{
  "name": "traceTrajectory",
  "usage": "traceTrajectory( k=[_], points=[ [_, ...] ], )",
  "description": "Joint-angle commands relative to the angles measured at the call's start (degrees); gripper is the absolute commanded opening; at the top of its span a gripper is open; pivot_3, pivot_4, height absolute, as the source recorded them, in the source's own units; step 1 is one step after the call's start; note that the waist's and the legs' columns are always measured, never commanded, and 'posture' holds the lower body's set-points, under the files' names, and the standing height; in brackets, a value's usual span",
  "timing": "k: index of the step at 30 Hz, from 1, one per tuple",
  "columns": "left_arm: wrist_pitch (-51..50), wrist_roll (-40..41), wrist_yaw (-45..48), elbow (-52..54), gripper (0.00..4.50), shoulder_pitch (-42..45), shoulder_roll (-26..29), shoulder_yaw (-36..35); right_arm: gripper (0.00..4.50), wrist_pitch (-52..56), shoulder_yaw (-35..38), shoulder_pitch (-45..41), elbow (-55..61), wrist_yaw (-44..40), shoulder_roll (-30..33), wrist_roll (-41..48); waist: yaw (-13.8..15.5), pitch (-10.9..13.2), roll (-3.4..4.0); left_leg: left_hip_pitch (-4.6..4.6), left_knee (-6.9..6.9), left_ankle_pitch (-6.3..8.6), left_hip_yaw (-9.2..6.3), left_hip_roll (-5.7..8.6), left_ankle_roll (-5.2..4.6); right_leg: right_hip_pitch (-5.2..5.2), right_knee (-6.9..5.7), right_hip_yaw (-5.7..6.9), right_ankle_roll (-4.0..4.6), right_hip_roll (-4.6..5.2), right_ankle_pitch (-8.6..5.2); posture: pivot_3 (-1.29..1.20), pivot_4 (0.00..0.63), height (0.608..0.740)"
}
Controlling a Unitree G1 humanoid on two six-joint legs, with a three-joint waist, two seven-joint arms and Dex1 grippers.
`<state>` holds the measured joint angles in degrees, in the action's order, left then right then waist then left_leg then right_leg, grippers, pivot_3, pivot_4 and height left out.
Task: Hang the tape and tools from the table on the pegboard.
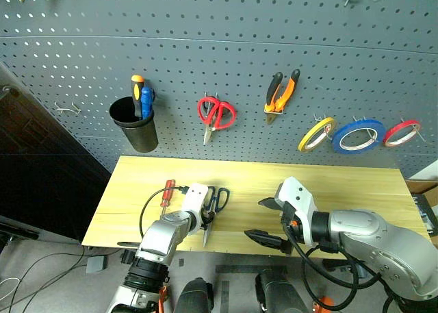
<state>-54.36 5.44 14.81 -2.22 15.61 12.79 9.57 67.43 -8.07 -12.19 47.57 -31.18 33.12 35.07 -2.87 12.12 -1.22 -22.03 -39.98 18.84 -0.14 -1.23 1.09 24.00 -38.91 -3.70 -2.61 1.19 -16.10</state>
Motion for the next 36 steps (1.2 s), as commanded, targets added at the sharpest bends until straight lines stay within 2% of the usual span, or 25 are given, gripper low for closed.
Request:
traceTrajectory(
  k=[1,4,5,11,16,24,29,36],
  points=[
    [2.0,-1.5,-0.3,-1.6,1.26,-0.7,1.5,-0.3,4.5,-1.3,1.4,-0.3,2.6,0.6,0.1,1.3,0.0,0.0,0.0,0.0,0.0,0.0,0.0,0.0,0.0,0.0,0.0,0.0,0.0,0.0,0.0,-0.07,0.22,0.74],
    [5.0,-1.7,0.9,-2.2,0.31,-0.9,2.9,0.0,4.5,-1.5,1.8,0.0,2.5,1.0,0.3,1.6,-0.2,0.0,0.0,0.01,0.0,-0.01,0.0,-0.02,0.02,0.0,-0.02,0.01,0.0,-0.01,0.0,-0.08,0.218,0.74],
    [6.2,-1.5,1.5,-2.8,0.23,-1.0,3.4,-0.3,4.5,-1.5,2.0,0.1,2.4,1.1,0.3,1.7,-0.3,0.0,0.0,0.01,0.0,-0.01,0.0,-0.02,0.02,0.0,-0.02,0.0,0.0,-0.01,0.0,-0.08,0.218,0.74],
    [14.4,-2.5,4.8,-5.9,0.23,-0.9,6.5,0.2,4.5,-4.1,2.8,-0.2,2.2,2.8,1.0,-0.2,-0.3,0.0,0.0,0.01,0.0,-0.01,0.01,-0.02,0.02,0.01,0.0,0.01,0.0,0.01,0.0,-0.08,0.216,0.74],
    [26.1,-4.2,7.7,-4.1,0.23,-2.4,9.5,0.5,4.5,-9.3,4.1,-0.3,2.4,4.4,0.8,-3.0,-0.4,0.0,0.0,-0.02,0.01,-0.01,0.03,-0.04,0.02,0.05,0.01,-0.01,0.0,0.01,0.0,-0.09,0.212,0.74],
    [51.9,-5.8,8.9,5.3,0.23,-12.1,15.1,-4.4,4.5,-15.4,4.8,1.2,4.3,6.4,0.7,-6.0,-0.4,0.0,0.0,-0.11,0.07,0.0,0.02,-0.13,0.04,0.1,0.11,-0.14,0.01,0.09,0.0,-0.08,0.203,0.74],
    [66.3,-2.8,10.2,9.9,0.23,-13.2,16.6,-9.3,4.5,-19.9,6.0,2.6,4.0,4.2,1.1,-5.9,-0.3,0.0,-0.01,-0.11,0.05,-0.01,0.03,-0.16,0.04,0.08,0.11,-0.09,0.03,0.09,0.0,-0.06,0.196,0.74],
    [66.8,-1.2,8.7,12.1,0.23,-7.5,12.9,-10.8,4.5,-22.5,8.0,1.5,0.4,1.6,2.3,-6.0,0.3,0.0,-0.06,-0.1,0.02,-0.01,0.04,-0.08,0.02,0.05,0.07,0.07,0.03,0.07,0.0,-0.03,0.185,0.74]
  ],
)
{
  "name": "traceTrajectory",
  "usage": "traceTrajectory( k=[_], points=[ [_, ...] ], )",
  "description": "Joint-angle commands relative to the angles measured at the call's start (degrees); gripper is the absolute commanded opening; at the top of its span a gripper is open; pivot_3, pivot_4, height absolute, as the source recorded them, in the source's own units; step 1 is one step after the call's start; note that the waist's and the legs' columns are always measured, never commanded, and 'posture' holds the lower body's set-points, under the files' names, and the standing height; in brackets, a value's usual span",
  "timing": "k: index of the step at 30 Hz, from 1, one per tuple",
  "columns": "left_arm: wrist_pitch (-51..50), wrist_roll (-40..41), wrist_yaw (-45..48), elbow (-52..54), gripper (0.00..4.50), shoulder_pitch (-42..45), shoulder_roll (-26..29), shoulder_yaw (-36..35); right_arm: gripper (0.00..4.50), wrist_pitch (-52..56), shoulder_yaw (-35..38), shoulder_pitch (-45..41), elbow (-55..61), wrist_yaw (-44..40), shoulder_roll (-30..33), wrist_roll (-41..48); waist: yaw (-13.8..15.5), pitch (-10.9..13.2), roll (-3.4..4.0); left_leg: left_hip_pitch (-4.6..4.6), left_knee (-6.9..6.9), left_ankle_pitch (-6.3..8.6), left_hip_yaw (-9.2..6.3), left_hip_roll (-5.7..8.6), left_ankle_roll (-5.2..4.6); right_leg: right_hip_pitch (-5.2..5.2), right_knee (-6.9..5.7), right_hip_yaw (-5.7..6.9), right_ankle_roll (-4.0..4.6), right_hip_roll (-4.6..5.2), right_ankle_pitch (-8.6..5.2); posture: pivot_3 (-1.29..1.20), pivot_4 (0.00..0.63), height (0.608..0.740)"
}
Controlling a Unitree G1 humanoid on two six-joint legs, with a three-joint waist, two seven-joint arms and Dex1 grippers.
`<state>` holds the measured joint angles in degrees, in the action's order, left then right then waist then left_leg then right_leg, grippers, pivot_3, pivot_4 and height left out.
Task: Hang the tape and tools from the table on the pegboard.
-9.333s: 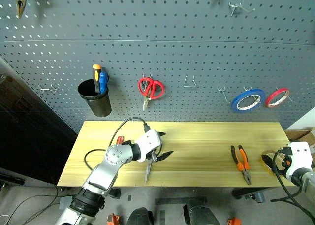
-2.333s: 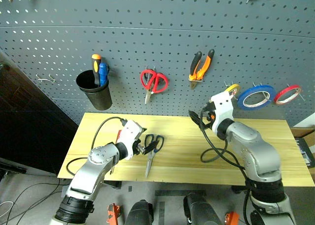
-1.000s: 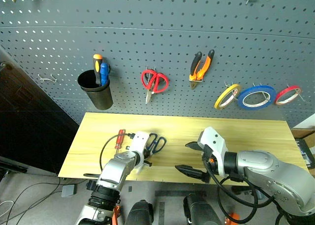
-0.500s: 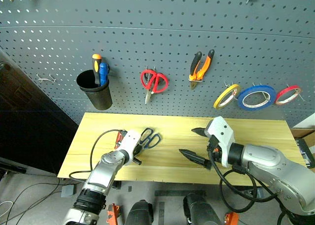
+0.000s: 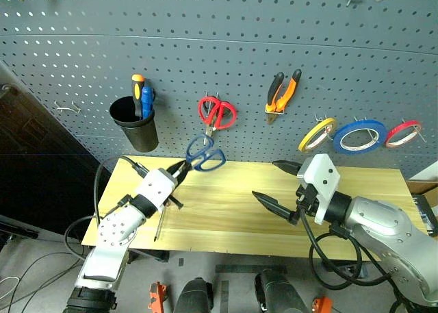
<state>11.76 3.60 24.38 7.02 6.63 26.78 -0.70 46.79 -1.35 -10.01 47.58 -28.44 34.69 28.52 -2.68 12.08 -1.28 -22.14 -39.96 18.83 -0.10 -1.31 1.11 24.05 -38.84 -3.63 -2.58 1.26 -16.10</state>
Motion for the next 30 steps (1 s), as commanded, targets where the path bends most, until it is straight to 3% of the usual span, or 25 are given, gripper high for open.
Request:
traceTrajectory(
  k=[1,7,22,30],
  points=[
    [0.7,0.6,-0.8,3.3,0.23,2.0,-1.6,-0.2,4.5,-2.1,1.3,-0.9,0.1,-1.6,1.0,0.5,0.2,0.0,0.0,0.0,0.0,0.0,0.02,0.01,0.0,0.0,-0.01,0.04,0.0,-0.01,0.0,-0.03,0.184,0.74],
    [0.2,-0.2,-0.9,4.3,0.23,2.6,-3.5,0.4,4.5,-2.4,1.6,-2.1,-0.3,-2.1,1.1,1.0,0.2,0.0,0.0,0.01,0.02,0.0,0.06,-0.03,0.0,0.04,-0.03,0.04,0.0,-0.06,0.0,-0.03,0.182,0.74],
    [-1.8,-3.6,-2.4,-8.1,0.23,11.9,-8.1,2.5,4.5,-1.1,1.5,-6.1,-0.1,-0.4,0.3,1.6,0.8,0.0,-0.04,0.02,-0.05,-0.01,0.06,0.0,-0.01,0.03,-0.08,0.05,0.0,-0.1,0.0,-0.06,0.189,0.74],
    [-0.6,-3.2,-2.6,-7.0,0.23,13.0,-8.9,2.3,4.5,-0.6,1.9,-6.6,0.3,0.6,0.4,2.6,0.8,0.0,-0.04,0.02,-0.06,-0.01,0.06,0.0,-0.01,0.03,-0.09,0.04,0.0,-0.09,0.0,-0.07,0.189,0.74]
  ],
)
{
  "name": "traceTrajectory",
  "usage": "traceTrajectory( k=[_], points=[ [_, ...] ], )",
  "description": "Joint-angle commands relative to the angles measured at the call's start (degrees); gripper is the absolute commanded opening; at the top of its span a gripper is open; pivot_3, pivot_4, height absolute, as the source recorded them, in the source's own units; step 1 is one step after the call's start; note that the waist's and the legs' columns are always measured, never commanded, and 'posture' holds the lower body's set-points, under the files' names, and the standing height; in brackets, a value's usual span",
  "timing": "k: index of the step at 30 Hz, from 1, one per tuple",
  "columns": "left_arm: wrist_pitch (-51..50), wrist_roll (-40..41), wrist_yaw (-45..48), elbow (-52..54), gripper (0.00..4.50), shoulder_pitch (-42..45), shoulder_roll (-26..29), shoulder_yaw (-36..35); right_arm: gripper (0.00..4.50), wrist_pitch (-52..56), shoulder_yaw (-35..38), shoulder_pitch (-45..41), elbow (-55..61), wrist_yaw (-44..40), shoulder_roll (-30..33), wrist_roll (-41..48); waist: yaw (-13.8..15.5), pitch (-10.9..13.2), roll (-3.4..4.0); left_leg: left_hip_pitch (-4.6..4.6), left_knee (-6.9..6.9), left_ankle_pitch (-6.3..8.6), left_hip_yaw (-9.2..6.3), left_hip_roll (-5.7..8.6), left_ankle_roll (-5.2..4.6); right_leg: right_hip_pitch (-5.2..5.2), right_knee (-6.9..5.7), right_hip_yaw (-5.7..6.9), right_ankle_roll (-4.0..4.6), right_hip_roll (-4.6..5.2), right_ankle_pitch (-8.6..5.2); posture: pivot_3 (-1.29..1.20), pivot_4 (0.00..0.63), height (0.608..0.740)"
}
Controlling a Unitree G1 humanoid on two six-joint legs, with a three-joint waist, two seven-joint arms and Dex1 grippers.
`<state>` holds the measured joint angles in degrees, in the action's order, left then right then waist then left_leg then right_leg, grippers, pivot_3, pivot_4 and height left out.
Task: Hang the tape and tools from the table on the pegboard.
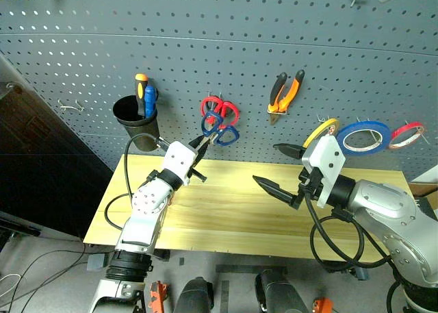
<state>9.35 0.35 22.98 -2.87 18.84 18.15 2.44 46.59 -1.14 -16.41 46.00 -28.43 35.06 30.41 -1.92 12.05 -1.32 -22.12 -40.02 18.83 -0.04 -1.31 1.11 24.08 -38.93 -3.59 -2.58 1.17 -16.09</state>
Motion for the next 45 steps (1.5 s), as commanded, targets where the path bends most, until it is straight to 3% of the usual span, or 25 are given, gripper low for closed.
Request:
traceTrajectory(
  k=[1,8,17,22,26,31,35,45],
  points=[
    [2.1,-0.1,-1.6,2.9,0.23,0.7,-0.3,-1.1,4.5,-0.4,1.8,-0.2,1.9,0.7,0.0,0.8,0.0,0.0,0.0,0.0,0.0,0.0,0.01,0.0,0.0,0.0,0.0,-0.01,0.0,0.0,0.0,-0.07,0.188,0.74],
    [-3.0,0.5,-3.9,2.8,0.23,2.1,-2.1,-1.4,4.5,-0.8,1.8,-0.7,1.4,0.8,0.0,0.9,0.0,0.0,0.0,0.0,-0.01,0.0,0.0,0.0,0.0,0.0,-0.02,0.0,0.0,0.0,0.0,-0.06,0.185,0.74],
    [-11.9,0.1,-6.3,2.0,3.05,5.1,-6.9,0.7,4.5,-0.6,2.4,-2.9,1.4,1.6,-1.8,2.8,0.0,0.0,-0.02,-0.01,-0.05,0.0,0.01,0.03,0.01,-0.01,-0.03,-0.01,0.0,0.0,0.0,-0.07,0.18,0.74],
    [-14.1,-0.9,-5.5,4.8,4.47,1.9,-5.2,0.8,4.5,-0.3,2.1,-2.7,2.1,1.9,-1.7,3.5,-0.3,0.0,-0.01,0.0,-0.05,-0.01,0.02,0.0,0.02,0.01,-0.05,-0.03,0.0,0.0,0.0,-0.07,0.18,0.74],
    [-19.3,-0.8,-2.4,6.9,4.47,-3.1,-1.6,1.5,4.5,0.4,1.1,-1.0,2.2,2.0,-1.3,3.1,-0.6,-0.1,0.01,0.03,-0.04,-0.01,0.02,-0.02,0.02,0.0,-0.06,-0.03,0.0,-0.01,0.0,-0.06,0.18,0.74],
    [-37.5,0.6,-1.8,8.3,4.47,-7.5,2.2,-0.7,4.5,6.6,-0.6,1.7,1.6,5.2,-2.8,4.7,-0.5,-0.1,-0.02,0.03,-0.04,-0.01,0.0,-0.02,0.01,-0.01,-0.07,-0.01,0.0,0.0,0.0,-0.05,0.18,0.74],
    [-47.9,0.7,-3.7,4.6,4.47,-5.5,3.2,-3.0,4.5,11.1,-2.5,1.1,1.4,7.9,-5.1,5.7,-0.3,-0.2,-0.07,0.06,-0.07,-0.02,-0.03,-0.01,0.01,-0.02,-0.13,0.01,0.01,-0.01,0.0,-0.04,0.178,0.74],
    [-54.8,2.4,-2.2,-12.6,4.47,2.7,6.8,-5.6,4.5,21.3,-9.7,-4.4,-0.9,13.6,-11.2,5.3,0.0,-0.3,-0.31,0.05,-0.07,-0.05,-0.03,0.0,0.04,0.0,-0.13,0.03,0.03,0.0,0.02,-0.06,0.176,0.74]
  ],
)
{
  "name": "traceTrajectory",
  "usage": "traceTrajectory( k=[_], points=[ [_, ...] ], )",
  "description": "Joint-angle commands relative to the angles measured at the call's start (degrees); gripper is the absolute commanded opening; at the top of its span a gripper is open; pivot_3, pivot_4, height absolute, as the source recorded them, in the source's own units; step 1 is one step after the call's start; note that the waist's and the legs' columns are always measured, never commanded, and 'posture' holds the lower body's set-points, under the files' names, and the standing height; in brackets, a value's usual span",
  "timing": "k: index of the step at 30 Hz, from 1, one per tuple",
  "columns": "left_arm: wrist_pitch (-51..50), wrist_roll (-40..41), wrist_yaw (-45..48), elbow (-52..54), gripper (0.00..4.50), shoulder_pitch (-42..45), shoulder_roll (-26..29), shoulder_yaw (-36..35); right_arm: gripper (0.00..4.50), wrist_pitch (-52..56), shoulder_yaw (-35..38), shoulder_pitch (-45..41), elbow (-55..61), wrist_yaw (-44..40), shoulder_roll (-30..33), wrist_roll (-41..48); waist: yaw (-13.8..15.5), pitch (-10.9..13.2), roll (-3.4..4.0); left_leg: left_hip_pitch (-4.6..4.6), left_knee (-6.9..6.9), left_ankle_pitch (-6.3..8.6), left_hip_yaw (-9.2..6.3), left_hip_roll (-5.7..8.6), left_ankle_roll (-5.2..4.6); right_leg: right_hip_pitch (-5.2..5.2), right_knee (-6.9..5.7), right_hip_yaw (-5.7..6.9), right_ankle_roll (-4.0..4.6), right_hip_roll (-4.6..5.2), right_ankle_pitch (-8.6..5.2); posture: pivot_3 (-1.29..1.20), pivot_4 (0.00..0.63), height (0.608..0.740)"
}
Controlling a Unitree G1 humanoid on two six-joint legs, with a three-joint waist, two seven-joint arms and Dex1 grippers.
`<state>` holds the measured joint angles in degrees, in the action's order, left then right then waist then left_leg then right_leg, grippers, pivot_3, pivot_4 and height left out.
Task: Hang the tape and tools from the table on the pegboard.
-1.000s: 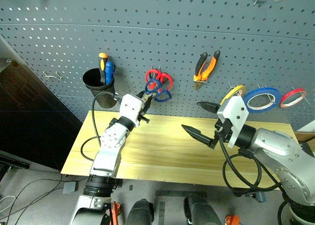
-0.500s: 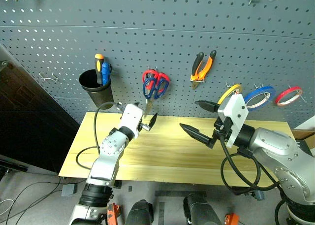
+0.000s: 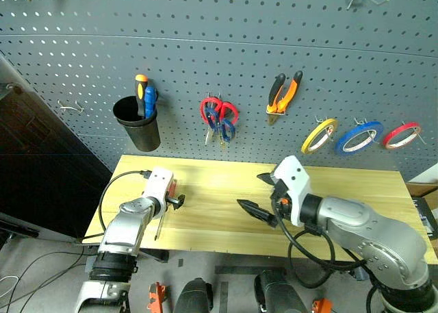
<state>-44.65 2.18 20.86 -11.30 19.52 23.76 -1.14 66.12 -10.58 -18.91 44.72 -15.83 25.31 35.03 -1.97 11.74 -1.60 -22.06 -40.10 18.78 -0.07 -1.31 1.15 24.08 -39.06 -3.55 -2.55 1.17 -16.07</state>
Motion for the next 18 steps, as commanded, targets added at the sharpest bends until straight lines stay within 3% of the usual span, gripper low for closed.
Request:
traceTrajectory(
  k=[1,7,8,11,18],
  points=[
    [-1.0,0.6,-0.4,-5.8,4.47,2.7,1.2,-2.4,4.5,2.5,-0.3,-2.5,0.1,1.1,-2.1,0.8,0.0,-0.1,-0.08,0.0,0.0,0.0,0.0,0.0,0.0,0.0,0.0,0.0,0.0,0.0,0.0,-0.06,0.176,0.74],
    [-0.7,0.9,-0.3,-14.5,4.47,5.1,1.6,-2.9,4.5,3.2,-3.3,-7.9,-2.1,-1.3,-2.7,0.3,-0.1,-0.2,-0.19,-0.01,0.01,-0.03,0.02,0.0,0.05,0.03,0.01,0.02,0.01,0.04,0.0,-0.06,0.177,0.74],
    [0.1,0.8,-0.1,-15.6,4.29,5.4,1.6,-2.7,4.5,2.7,-4.0,-8.8,-2.4,-2.1,-2.3,0.0,-0.1,-0.2,-0.19,0.0,0.01,-0.04,0.01,0.01,0.07,0.03,0.01,0.03,0.01,0.05,0.01,-0.06,0.177,0.74],
    [2.2,0.7,0.6,-17.7,3.55,6.1,1.6,-2.3,4.5,1.2,-5.6,-10.7,-3.1,-4.1,-0.8,-0.9,-0.2,-0.5,-0.18,0.01,0.01,-0.02,-0.01,0.01,0.04,0.02,0.0,0.05,0.02,0.05,0.01,-0.06,0.176,0.74],
    [4.8,0.7,0.8,-16.8,1.36,4.4,1.8,-2.5,4.5,-1.5,-6.2,-11.9,-4.7,-6.6,1.5,-3.0,-0.2,-0.9,-0.16,0.01,0.01,-0.01,0.0,0.0,0.02,0.02,0.0,0.05,0.03,0.07,0.01,-0.06,0.161,0.74]
  ],
)
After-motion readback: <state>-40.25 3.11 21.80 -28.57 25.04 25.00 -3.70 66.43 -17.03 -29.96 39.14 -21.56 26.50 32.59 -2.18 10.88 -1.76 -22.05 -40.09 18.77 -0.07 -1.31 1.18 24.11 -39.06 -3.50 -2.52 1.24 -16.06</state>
